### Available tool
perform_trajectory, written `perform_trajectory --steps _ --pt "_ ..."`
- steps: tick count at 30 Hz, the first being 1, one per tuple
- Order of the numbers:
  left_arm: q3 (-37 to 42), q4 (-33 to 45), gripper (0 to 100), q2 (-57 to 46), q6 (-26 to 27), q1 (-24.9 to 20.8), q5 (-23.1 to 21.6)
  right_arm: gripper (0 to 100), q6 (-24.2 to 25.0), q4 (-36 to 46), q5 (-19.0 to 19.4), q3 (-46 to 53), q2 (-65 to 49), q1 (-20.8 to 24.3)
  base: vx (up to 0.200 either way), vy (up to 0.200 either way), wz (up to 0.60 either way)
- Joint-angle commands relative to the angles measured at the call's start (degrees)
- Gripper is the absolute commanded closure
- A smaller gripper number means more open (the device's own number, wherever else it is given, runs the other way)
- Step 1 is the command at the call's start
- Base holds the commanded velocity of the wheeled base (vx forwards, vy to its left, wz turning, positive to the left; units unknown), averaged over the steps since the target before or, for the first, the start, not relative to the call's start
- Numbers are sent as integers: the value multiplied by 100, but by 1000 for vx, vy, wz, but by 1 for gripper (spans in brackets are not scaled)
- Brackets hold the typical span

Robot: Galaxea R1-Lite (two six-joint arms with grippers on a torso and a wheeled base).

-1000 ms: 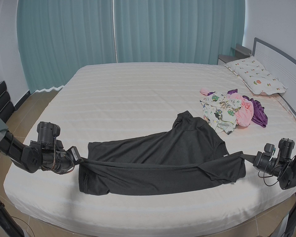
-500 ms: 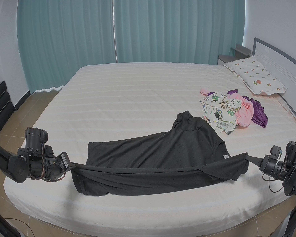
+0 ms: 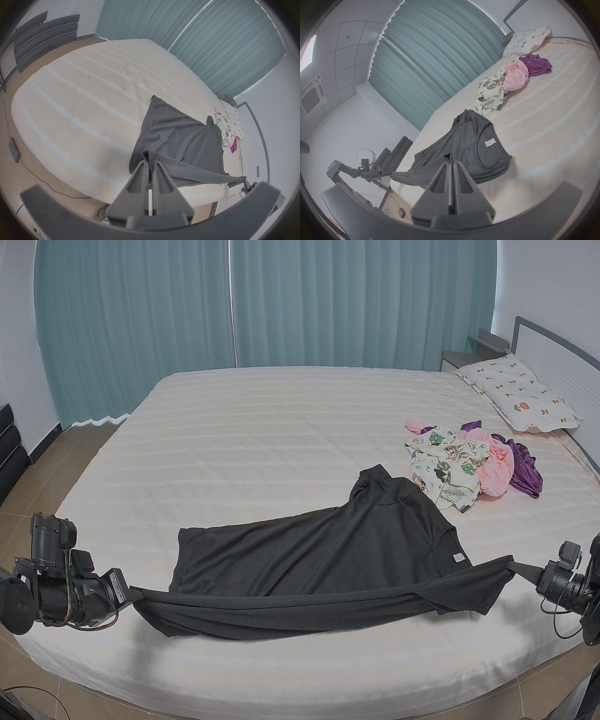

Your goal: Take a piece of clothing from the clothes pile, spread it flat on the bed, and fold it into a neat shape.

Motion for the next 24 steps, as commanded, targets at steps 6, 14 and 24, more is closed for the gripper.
perform_trajectory --steps 6,14,24 --pt "560 43 100 -344 415 -102 -3 100 -195 -1 7 253 -36 -82 0 0 0" --pt "323 -27 100 -221 433 -76 -3 100 -362 -1 7 306 184 -196 0 0 0" --pt "-257 -27 100 666 397 -85 50 100 -415 -1 -2 -81 834 -161 0 0 0"
